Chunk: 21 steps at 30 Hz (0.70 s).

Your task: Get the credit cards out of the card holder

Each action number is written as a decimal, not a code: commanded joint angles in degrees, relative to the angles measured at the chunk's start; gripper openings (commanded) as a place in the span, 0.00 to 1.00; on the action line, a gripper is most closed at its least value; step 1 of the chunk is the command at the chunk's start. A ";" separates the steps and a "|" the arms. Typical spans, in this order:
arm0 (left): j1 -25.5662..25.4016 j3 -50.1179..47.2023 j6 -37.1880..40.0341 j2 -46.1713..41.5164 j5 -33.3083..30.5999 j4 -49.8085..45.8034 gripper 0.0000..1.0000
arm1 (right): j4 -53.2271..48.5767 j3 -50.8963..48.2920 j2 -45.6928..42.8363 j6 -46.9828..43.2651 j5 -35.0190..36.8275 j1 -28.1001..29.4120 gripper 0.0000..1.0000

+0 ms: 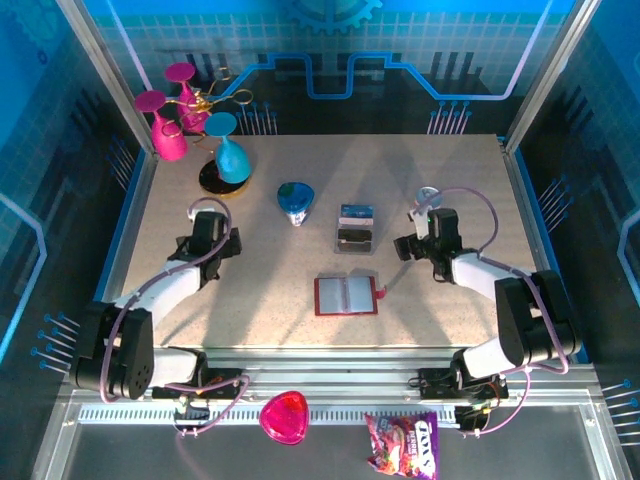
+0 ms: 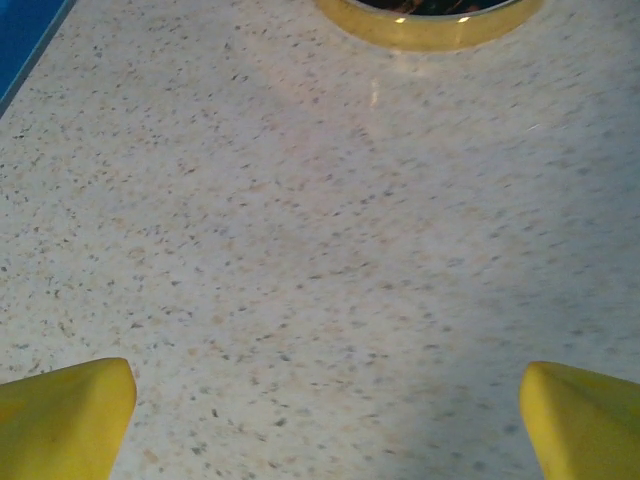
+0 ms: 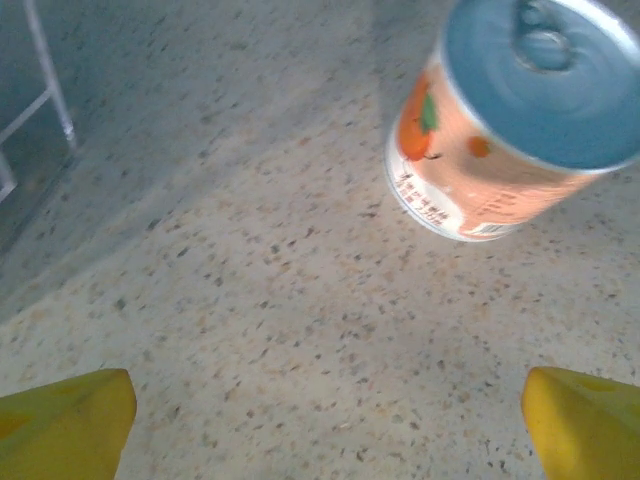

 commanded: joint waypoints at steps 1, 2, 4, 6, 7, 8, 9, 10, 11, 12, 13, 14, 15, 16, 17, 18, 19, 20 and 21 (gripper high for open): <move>3.82 -4.96 3.95 -1.73 3.91 15.66 0.99 | 16.06 -3.41 -2.13 3.92 2.51 -0.73 1.00; 4.80 -6.35 3.31 -1.66 6.51 18.99 0.99 | 19.40 -4.86 -2.30 3.35 2.73 -0.77 1.00; 5.79 -9.02 3.08 -0.80 10.62 26.81 0.99 | 26.14 -7.84 -2.22 1.66 2.40 -0.77 1.00; 6.39 -9.56 3.42 0.18 12.77 30.47 0.99 | 32.56 -10.01 -0.60 2.01 2.61 -1.43 1.00; 6.72 -9.80 3.77 0.95 13.86 32.77 0.99 | 34.46 -10.66 0.69 2.50 2.11 -1.85 1.00; 7.30 -10.15 4.16 1.86 15.24 35.36 0.99 | 37.63 -11.51 2.07 2.41 1.45 -2.15 1.00; 7.72 -10.27 4.26 2.76 16.28 37.53 0.99 | 38.56 -11.89 2.28 2.73 0.63 -2.62 1.00; 8.30 -10.42 4.21 3.95 17.57 39.96 0.99 | 38.42 -12.02 2.59 3.58 0.05 -3.28 1.00; 8.77 -10.55 3.93 5.27 18.94 42.75 0.99 | 40.14 -12.16 4.02 3.90 0.13 -3.63 1.00; 9.46 -10.47 3.67 6.55 21.27 44.26 0.99 | 42.26 -12.28 5.32 3.91 0.17 -3.69 1.00; 9.65 -9.62 3.93 7.77 22.85 43.46 0.99 | 39.76 -11.99 4.47 3.97 -0.04 -3.73 1.00; 9.65 -9.04 4.23 8.86 23.68 43.55 0.99 | 39.27 -11.47 4.60 4.21 -0.69 -4.08 1.00; 9.65 -8.67 4.53 9.00 24.39 43.19 1.00 | 39.37 -11.30 4.95 4.35 -0.35 -4.06 1.00; 9.65 -8.48 4.72 9.00 25.05 42.60 0.99 | 38.15 -11.01 4.48 4.50 -0.18 -4.13 1.00; 9.72 -8.64 4.84 9.21 25.50 43.29 0.99 | 38.74 -10.98 4.88 4.55 -0.27 -4.21 1.00; 9.71 -8.66 5.02 9.23 26.10 43.24 0.99 | 38.34 -10.94 4.72 4.60 -0.27 -4.26 1.00; 9.61 -8.76 5.33 9.45 26.85 43.81 0.99 | 38.37 -10.85 4.76 4.66 -0.42 -4.30 1.00; 9.65 -9.04 5.86 9.63 27.79 44.49 0.99 | 38.45 -10.89 4.81 4.72 -0.40 -4.38 1.00; 9.61 -9.61 6.16 9.93 28.60 45.72 0.99 | 38.34 -10.94 4.71 4.65 -0.42 -4.35 1.00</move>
